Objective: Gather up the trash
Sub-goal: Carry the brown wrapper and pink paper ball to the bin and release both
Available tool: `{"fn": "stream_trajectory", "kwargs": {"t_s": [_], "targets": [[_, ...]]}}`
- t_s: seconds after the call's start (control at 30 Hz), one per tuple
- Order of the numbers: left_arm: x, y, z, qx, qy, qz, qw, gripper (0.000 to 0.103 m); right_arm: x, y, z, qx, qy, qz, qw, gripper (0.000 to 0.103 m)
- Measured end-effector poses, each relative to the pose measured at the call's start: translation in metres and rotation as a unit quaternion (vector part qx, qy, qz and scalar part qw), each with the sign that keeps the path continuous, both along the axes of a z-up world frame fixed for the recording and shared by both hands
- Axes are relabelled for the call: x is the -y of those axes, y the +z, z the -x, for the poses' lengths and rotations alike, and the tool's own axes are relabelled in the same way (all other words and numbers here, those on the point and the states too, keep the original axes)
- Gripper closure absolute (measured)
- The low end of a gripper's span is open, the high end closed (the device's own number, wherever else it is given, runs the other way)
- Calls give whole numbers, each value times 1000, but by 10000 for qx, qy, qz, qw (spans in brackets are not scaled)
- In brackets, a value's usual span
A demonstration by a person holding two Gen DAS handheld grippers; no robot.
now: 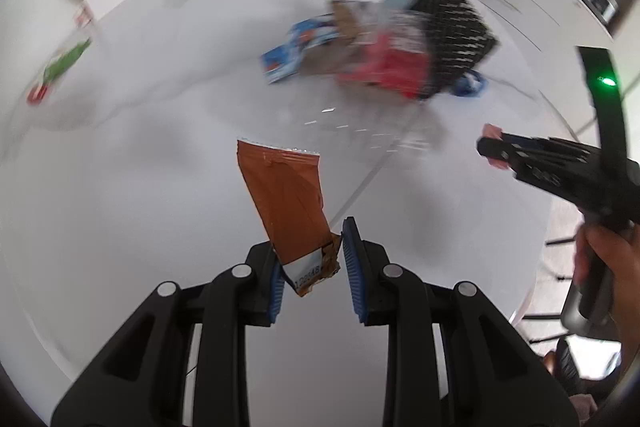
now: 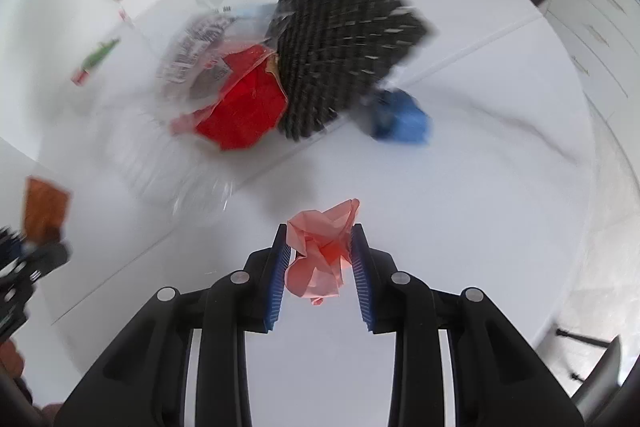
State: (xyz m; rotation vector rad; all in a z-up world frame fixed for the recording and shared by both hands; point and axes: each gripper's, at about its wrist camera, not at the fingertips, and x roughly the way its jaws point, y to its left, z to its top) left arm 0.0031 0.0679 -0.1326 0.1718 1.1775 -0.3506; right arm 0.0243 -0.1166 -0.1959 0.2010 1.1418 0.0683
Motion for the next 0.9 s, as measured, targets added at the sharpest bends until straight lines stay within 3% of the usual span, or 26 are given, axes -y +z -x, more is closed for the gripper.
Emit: {"fn": "stream_trajectory", "kwargs": {"t_s": [0.2,0.33,0.53,0.67,0.83,0.9], "targets": [[65,14,26,-21,-925,195,9955,77,51,28,92,53,-382,-44,9992,72],[112,17,50,-165,-1550,346,9872,77,75,30,135,-56,-829,1,9965,72],[175,14,83,-285,-2247,367,9733,77,122,1,193,-281,-1547,-61,9875,70],[203,7,97,-410,-2603,344,9641,77,151,-52,211,-642,-1841,-66,9808,69],[230,-5,117,-636,-3063,291,9494,77,181,-159,218,-1366,-2179,-452,9653,69],[239,-10,121,-679,-3194,204,9450,77,186,-189,220,-1592,-2217,-479,9608,67]]}}
